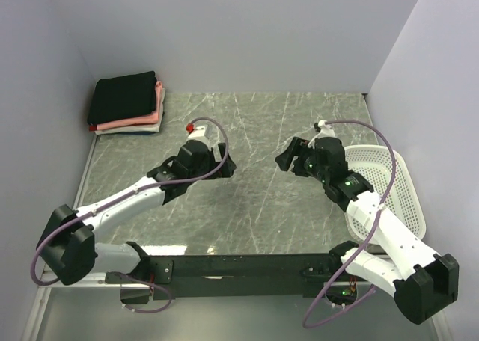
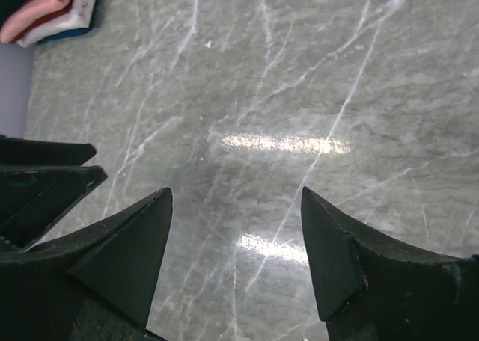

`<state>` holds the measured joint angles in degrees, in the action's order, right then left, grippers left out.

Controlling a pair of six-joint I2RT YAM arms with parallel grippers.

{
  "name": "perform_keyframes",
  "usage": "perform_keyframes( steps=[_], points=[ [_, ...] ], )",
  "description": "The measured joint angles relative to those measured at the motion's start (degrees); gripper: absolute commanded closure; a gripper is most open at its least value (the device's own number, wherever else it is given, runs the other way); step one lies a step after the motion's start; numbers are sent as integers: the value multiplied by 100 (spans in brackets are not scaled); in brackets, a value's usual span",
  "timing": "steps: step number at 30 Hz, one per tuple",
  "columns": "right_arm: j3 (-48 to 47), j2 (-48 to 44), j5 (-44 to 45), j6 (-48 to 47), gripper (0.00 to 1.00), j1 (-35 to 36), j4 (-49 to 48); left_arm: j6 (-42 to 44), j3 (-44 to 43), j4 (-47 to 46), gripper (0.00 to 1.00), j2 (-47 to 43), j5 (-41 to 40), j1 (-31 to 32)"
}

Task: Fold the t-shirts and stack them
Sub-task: Reset both grippers

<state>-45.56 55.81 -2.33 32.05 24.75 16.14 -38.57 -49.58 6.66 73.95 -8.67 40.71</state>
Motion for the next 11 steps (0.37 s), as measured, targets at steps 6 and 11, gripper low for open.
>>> perform_keyframes(
  steps=[6,11],
  points=[
    [114,35,61,-2,24,0,-48,-136,306,-151,1,-343,-22,0],
    [114,177,68,-2,24,0,-74,-125,332,-321,1,-505,-33,0]
  ],
)
